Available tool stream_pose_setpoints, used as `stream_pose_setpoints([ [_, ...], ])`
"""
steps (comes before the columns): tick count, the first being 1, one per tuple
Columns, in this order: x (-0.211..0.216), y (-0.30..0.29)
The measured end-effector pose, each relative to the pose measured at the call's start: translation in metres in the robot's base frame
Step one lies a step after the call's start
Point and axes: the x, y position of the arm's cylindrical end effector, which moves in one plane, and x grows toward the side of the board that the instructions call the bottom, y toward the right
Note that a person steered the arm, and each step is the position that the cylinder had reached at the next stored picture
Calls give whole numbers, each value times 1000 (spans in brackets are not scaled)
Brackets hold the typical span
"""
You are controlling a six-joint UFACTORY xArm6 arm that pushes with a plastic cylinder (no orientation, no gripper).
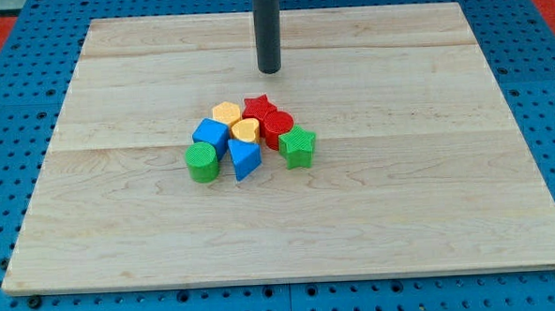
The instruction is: Separate the green star with green circle towards the right center
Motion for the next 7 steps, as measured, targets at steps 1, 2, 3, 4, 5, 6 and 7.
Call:
stream_pose_setpoints([
  [1, 0, 0],
  [2, -2, 2],
  [3, -2, 2],
  [4, -2, 4],
  [5, -8, 59],
  [6, 37, 72],
  [7, 135, 105],
])
